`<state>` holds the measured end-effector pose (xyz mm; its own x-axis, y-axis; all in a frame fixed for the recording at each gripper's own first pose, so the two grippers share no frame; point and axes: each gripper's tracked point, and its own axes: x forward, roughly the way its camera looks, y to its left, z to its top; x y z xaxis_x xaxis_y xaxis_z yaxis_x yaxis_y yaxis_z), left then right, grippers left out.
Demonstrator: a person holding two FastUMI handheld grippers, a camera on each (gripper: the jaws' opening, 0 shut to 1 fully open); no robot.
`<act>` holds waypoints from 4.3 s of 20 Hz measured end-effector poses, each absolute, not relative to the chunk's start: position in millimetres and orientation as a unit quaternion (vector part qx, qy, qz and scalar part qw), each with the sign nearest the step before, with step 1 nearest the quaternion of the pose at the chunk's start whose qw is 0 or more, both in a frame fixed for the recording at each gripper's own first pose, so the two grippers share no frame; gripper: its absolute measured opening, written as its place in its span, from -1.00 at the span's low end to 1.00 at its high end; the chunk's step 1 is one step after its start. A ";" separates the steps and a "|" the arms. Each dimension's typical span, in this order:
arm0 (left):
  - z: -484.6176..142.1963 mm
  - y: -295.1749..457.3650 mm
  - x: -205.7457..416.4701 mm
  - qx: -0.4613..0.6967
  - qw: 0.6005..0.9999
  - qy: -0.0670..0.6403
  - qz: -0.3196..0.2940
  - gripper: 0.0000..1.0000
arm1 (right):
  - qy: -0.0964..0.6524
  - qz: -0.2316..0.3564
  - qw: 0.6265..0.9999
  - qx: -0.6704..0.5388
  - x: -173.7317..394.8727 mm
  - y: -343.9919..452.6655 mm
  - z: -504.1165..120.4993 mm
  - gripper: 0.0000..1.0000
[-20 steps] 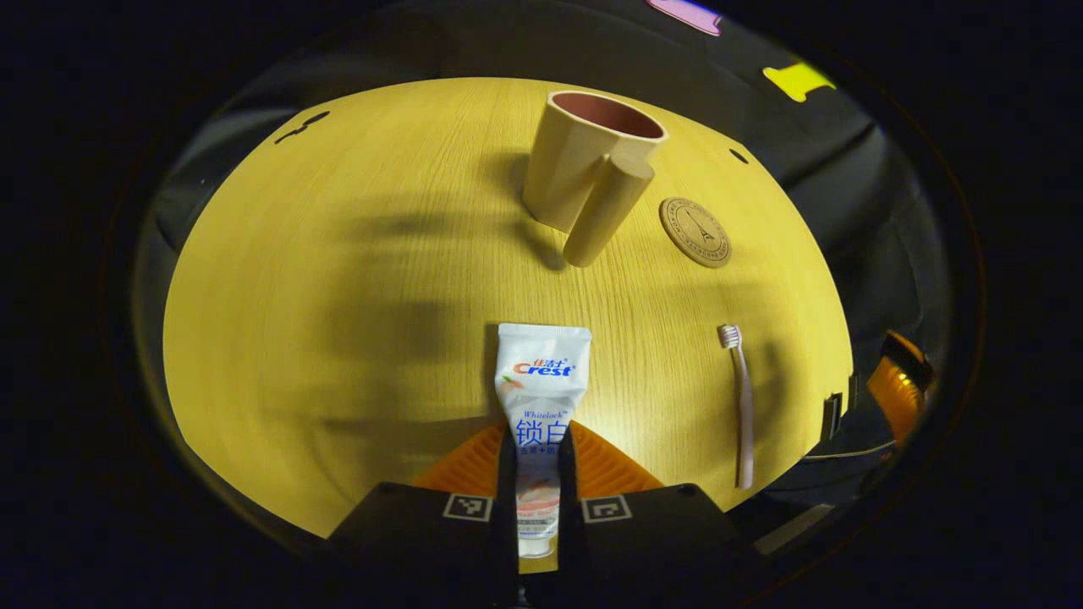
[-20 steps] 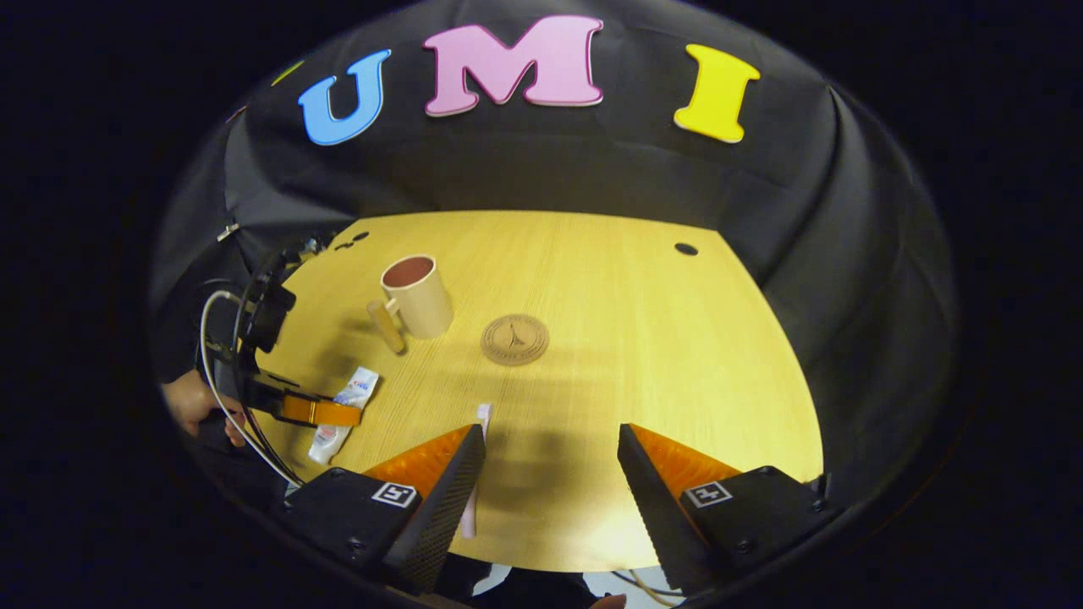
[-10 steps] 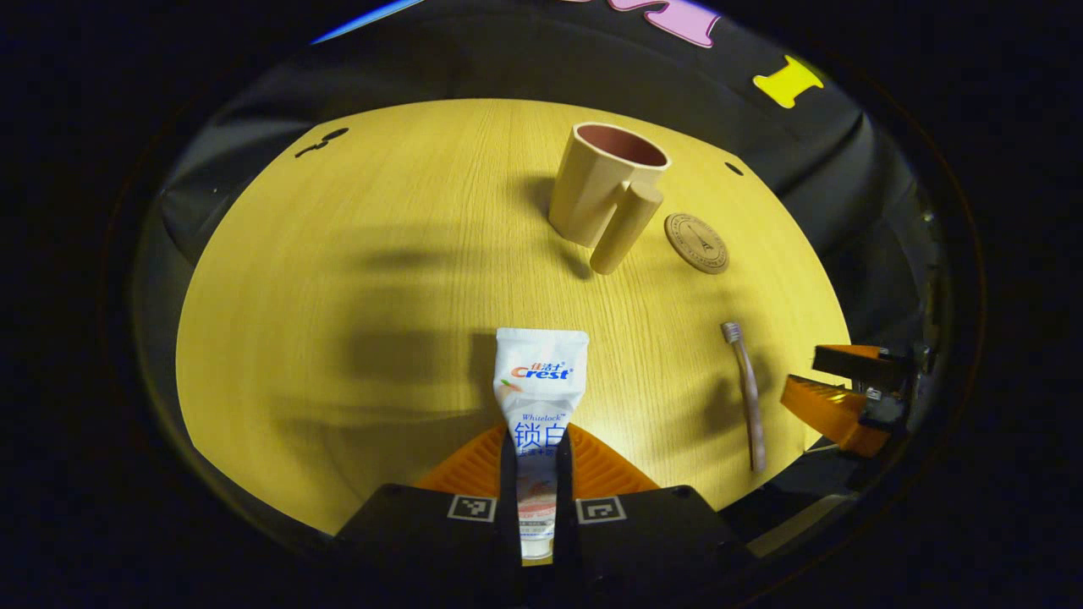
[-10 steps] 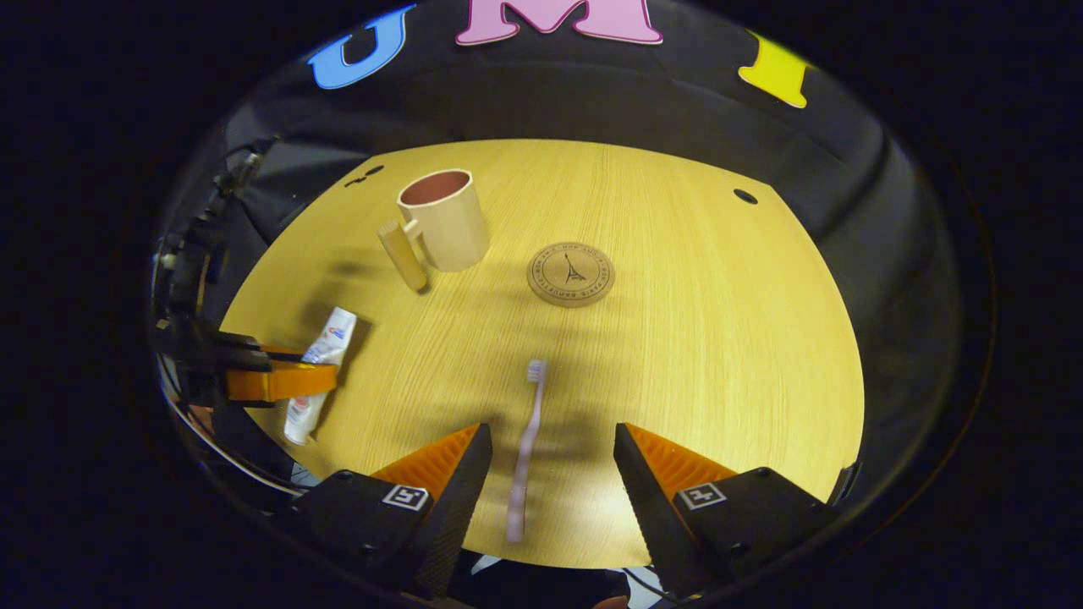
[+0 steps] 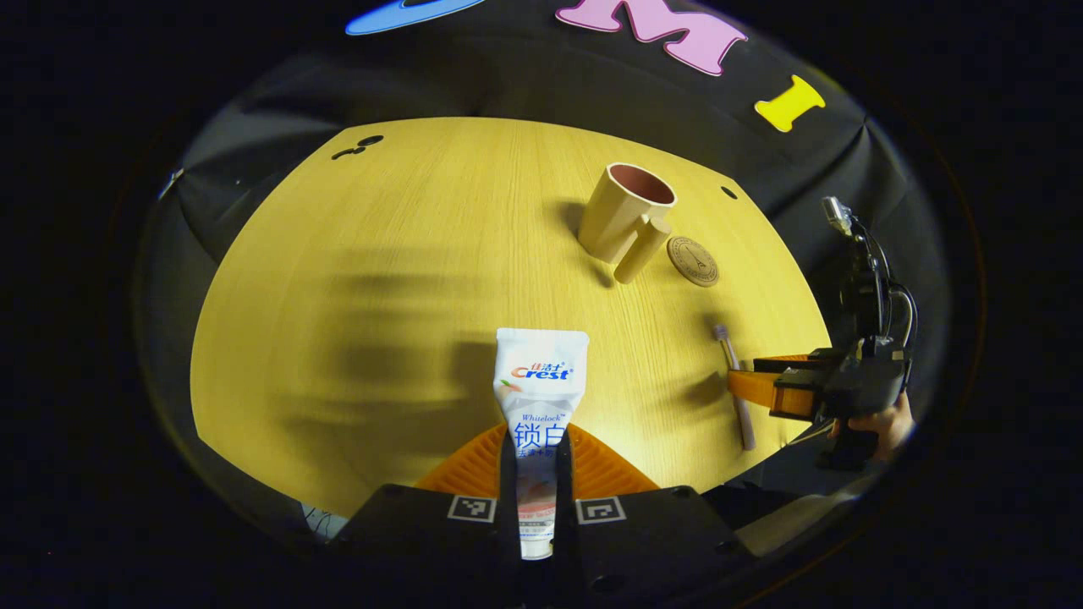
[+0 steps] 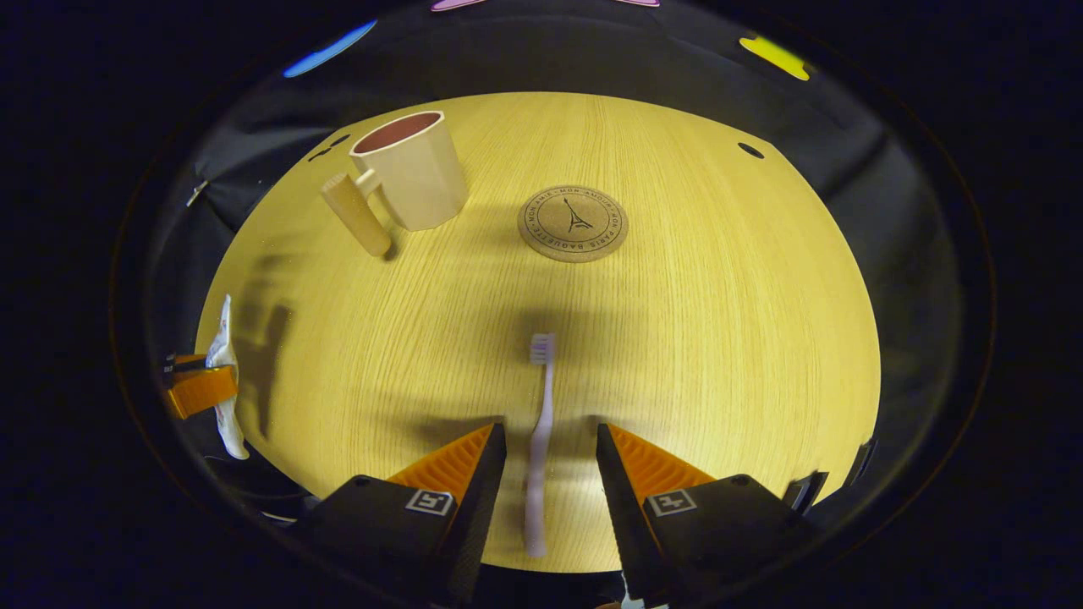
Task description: Put the toothbrush and toothpaste on the desktop into the cup, then pick up the cup and place it on the coaster on the desktop.
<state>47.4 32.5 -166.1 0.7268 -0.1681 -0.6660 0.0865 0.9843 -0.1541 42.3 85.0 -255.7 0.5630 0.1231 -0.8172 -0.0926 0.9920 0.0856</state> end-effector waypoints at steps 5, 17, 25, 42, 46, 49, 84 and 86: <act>-170.1 38.6 38.1 -0.059 0.926 0.365 -0.079 -0.60 | 0.476 0.074 0.876 0.020 37.1 95.8 -258.9 -0.39; -164.8 43.8 23.2 -0.090 0.936 0.331 -0.085 -0.60 | 0.436 0.049 0.895 0.080 34.7 96.2 -252.1 -0.84; -104.1 30.3 46.5 -0.101 0.959 0.249 -0.093 -0.60 | 0.299 0.095 0.930 0.192 37.1 86.2 -176.7 -0.84; 62.5 -64.1 163.2 -0.098 0.974 0.034 -0.201 -0.60 | 0.205 0.158 0.924 0.281 6.4 40.6 -91.1 -0.84; 72.1 -76.1 202.5 -0.079 0.973 0.010 -0.218 -0.62 | 0.212 0.147 0.922 0.290 0.2 23.5 -97.1 -0.84; 67.5 -80.4 230.2 -0.076 0.972 0.006 -0.222 -0.61 | 0.213 0.135 0.923 0.291 -0.9 8.7 -100.6 -0.84; -10.5 -24.5 182.1 -0.007 0.982 0.049 -0.180 0.62 | 0.106 0.155 0.930 0.315 21.9 71.8 -25.2 -0.84; -12.9 -16.2 155.7 -0.017 0.984 0.053 -0.170 0.63 | 0.093 0.181 0.927 0.314 44.1 86.0 -7.3 -0.84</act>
